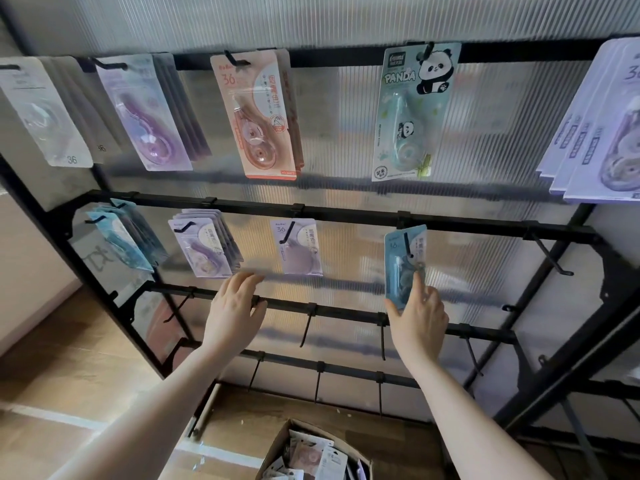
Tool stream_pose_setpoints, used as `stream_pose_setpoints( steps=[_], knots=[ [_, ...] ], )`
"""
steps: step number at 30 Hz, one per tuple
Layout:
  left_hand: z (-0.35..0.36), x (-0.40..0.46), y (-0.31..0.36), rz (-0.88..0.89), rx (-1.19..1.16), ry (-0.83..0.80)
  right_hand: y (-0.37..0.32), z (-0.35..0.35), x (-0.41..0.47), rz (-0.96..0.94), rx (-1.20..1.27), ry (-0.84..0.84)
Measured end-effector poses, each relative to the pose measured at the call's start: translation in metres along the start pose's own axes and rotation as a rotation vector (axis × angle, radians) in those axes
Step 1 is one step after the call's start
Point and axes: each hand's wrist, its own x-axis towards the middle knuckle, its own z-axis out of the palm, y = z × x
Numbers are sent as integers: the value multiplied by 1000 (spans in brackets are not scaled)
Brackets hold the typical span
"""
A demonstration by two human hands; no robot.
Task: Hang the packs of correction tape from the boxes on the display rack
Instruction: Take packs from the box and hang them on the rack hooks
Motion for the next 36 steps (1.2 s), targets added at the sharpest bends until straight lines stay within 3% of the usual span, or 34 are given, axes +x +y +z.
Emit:
stream_pose_setpoints(
  steps=[9,20,27,36],
  knots=[
    [6,-22,-35,-62,-52,-89,-17,19,-44,-25,-74,-49],
    [65,-73,-109,-55,-118,-240,-19,86,-125,7,-312,-288],
    [152,-140,-144,-108,-121,-436,33,160,-187,40,-379,-508],
    [295,-250,-185,-148,-90,-756,148,269,-264,55,-504,-778]
  ],
)
